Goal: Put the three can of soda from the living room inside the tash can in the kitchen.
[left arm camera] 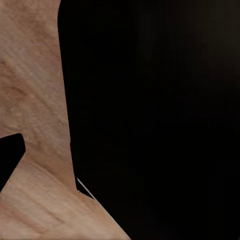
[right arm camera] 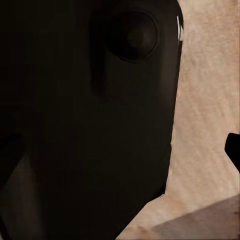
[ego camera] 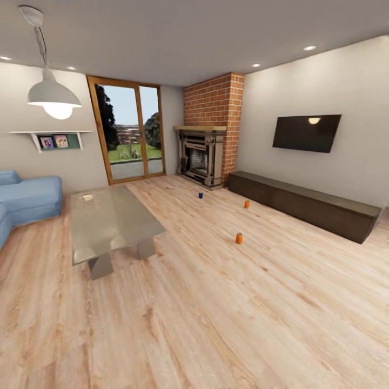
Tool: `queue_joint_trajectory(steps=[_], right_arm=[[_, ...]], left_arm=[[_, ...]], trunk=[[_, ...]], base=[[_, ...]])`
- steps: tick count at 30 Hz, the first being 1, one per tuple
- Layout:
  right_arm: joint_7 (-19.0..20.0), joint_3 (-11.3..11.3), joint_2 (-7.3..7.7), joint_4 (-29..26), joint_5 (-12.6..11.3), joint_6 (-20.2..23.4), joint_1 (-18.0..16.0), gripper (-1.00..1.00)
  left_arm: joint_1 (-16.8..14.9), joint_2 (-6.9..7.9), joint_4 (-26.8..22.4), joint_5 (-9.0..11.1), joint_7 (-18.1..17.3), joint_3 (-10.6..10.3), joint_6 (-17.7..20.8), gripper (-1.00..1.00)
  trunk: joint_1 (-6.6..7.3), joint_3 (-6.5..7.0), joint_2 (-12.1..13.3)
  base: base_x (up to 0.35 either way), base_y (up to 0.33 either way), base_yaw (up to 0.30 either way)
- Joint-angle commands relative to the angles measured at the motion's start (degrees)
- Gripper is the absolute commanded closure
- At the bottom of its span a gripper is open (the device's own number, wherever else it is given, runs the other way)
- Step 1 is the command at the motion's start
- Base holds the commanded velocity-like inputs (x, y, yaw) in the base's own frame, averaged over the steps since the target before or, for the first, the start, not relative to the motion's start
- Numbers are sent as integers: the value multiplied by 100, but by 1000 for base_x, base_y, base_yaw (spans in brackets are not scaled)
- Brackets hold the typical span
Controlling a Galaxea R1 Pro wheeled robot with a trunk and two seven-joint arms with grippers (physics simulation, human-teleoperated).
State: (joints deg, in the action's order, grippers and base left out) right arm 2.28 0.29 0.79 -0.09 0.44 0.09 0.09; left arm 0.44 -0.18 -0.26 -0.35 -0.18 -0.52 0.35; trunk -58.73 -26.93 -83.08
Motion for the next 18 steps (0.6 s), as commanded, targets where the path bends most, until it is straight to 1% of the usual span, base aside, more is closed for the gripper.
queue_joint_trajectory(steps=[1,18], right_arm=[[0,2,0,0,0,0,0,-100],[0,6,-2,0,0,-2,0,-100]], left_arm=[[0,0,0,0,0,0,0,-100],[0,0,0,-7,0,-1,0,-100]], trunk=[[0,0,0],[0,0,0]], base=[[0,320,-300],[4,321,-300]])
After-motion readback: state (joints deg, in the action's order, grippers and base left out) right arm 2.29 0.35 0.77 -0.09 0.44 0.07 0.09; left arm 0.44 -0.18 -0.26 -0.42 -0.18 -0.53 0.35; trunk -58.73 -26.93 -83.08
